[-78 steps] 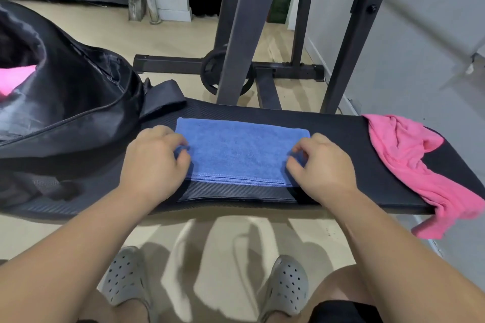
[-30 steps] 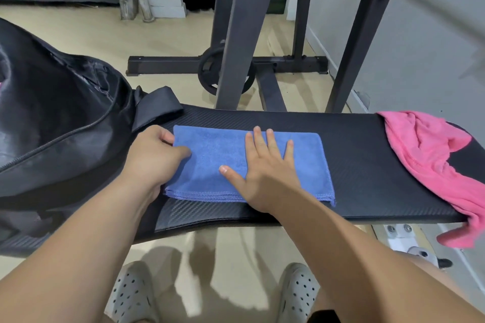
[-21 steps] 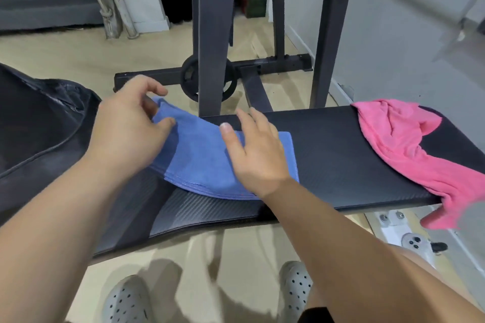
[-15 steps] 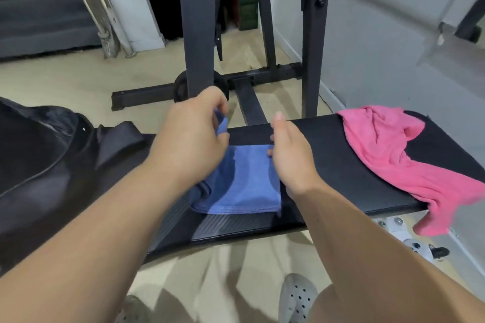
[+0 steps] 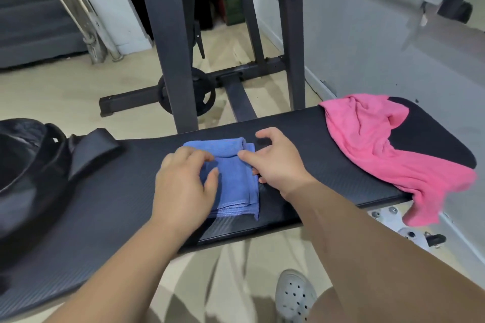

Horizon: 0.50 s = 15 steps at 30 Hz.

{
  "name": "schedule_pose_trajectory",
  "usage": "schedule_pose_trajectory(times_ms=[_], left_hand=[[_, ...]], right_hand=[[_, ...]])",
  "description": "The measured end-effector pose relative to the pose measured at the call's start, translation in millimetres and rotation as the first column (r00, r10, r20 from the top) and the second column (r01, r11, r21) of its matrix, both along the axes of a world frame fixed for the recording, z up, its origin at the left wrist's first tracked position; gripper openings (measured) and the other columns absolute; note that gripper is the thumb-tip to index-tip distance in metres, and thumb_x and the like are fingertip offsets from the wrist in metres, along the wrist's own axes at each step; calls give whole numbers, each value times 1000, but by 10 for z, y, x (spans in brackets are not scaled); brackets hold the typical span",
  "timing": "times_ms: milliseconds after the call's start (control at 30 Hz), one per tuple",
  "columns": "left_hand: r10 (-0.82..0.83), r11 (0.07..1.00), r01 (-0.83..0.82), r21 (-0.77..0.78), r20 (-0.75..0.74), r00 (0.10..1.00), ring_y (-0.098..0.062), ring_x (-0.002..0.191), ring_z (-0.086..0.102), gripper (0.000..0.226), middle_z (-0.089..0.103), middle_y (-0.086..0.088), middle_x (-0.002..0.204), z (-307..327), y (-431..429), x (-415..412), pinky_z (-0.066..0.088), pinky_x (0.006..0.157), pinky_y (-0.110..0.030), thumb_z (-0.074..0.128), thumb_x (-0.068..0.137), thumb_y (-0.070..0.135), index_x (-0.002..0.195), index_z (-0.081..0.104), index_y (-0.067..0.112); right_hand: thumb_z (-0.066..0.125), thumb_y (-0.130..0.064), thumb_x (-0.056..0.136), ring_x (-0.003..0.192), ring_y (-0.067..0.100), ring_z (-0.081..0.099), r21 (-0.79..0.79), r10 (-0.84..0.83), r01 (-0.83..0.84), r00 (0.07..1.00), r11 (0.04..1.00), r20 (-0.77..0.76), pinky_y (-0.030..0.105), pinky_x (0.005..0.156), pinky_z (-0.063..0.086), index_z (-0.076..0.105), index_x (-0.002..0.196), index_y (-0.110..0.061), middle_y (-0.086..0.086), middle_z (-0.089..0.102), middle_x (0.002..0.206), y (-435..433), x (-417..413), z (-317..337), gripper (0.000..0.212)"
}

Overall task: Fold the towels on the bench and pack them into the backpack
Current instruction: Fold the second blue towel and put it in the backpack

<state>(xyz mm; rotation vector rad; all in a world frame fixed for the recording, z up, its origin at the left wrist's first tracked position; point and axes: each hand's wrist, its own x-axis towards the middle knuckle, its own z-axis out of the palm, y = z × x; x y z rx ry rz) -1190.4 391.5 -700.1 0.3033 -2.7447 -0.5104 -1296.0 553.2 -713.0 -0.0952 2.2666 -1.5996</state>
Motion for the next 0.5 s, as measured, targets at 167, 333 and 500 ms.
schedule_pose_trajectory(times_ms=[167, 333, 500], left_hand=[[9, 998, -4, -63, 70, 997, -29, 127, 50, 56, 55, -2, 138, -76, -17, 129, 44, 103, -51, 49, 86, 57, 128, 61, 21], [11, 1000, -14, 16, 182, 983, -21, 153, 17, 84, 27, 0, 164, -11, 103, 83, 17, 122, -55, 28, 83, 73, 151, 39, 25], [-50, 999, 49, 13, 319, 946, -16, 155, -6, 98, 1, 6, 169, -18, 343, 38, -2, 122, -54, 9, 78, 84, 159, 19, 31]], right_hand=[[81, -31, 80, 83, 14, 67, 68, -26, 33, 995, 997, -99, 34, 80, 57, 55, 121, -29, -2, 66, 88, -155, 39, 34, 49], [71, -15, 89, 61, 13, 63, -191, -42, 66, 991, 979, 127, 28, 56, 54, 54, 130, -25, 9, 68, 98, -207, 33, 104, 45], [59, -5, 92, 49, 16, 57, -182, 1, 43, 972, 982, 233, 27, 48, 52, 51, 134, -21, 11, 68, 79, -87, -21, 69, 46]])
